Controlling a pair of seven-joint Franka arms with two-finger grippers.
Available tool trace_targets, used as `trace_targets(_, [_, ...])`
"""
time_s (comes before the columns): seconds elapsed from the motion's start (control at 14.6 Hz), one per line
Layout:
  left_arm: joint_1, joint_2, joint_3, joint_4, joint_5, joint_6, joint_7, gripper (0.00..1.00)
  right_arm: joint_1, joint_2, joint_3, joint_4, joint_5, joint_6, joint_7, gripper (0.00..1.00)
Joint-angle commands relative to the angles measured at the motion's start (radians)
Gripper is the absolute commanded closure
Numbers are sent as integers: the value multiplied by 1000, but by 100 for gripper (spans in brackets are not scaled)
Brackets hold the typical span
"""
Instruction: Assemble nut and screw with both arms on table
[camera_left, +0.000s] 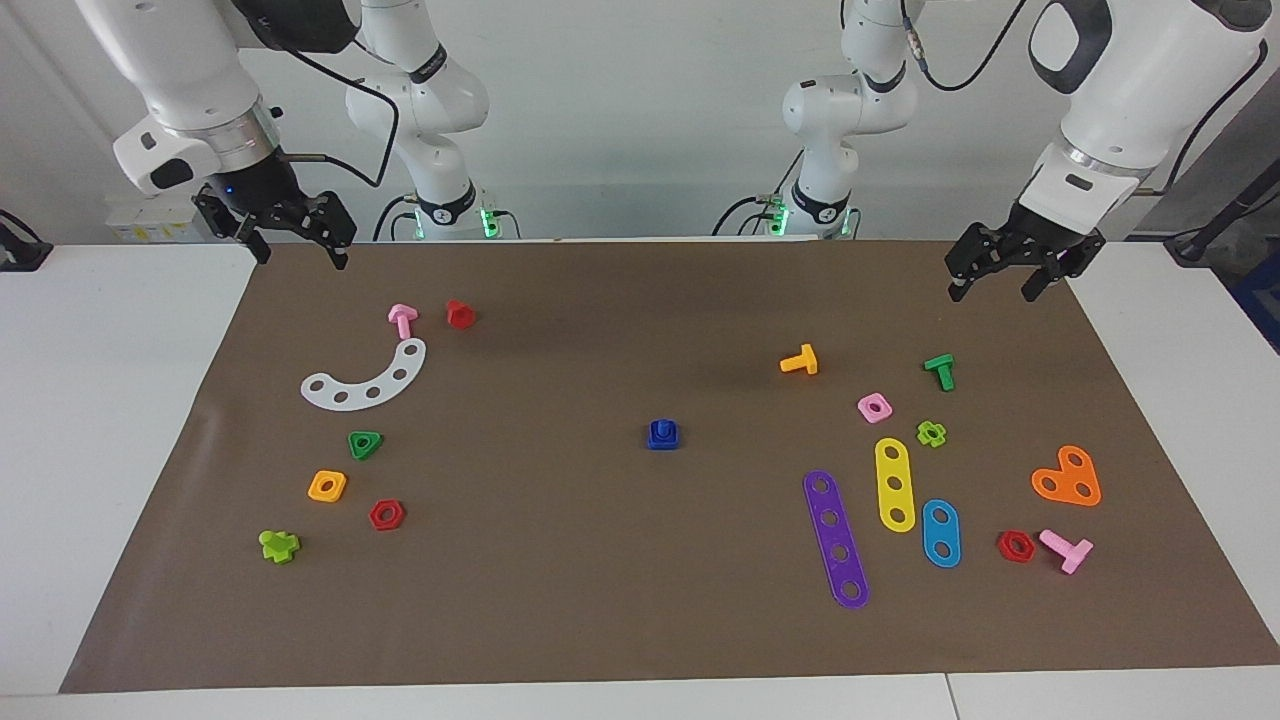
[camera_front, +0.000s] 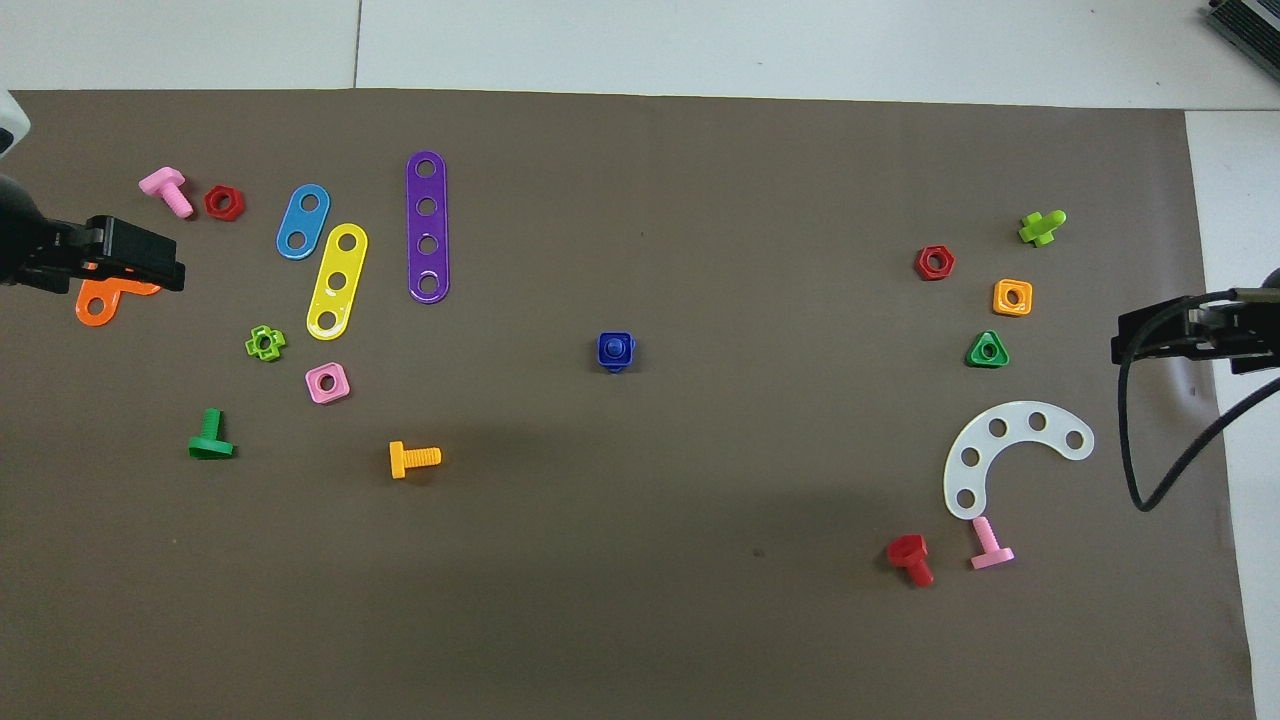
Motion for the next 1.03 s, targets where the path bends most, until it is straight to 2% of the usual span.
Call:
trace_targets(0.0, [6, -40, -1, -35, 23, -19, 11, 0, -10, -16, 7, -9, 9, -11, -23, 0])
trace_targets(0.96, [9, -48, 0, -41, 23, -10, 13, 0, -10, -16, 7, -9, 8, -11, -23, 0])
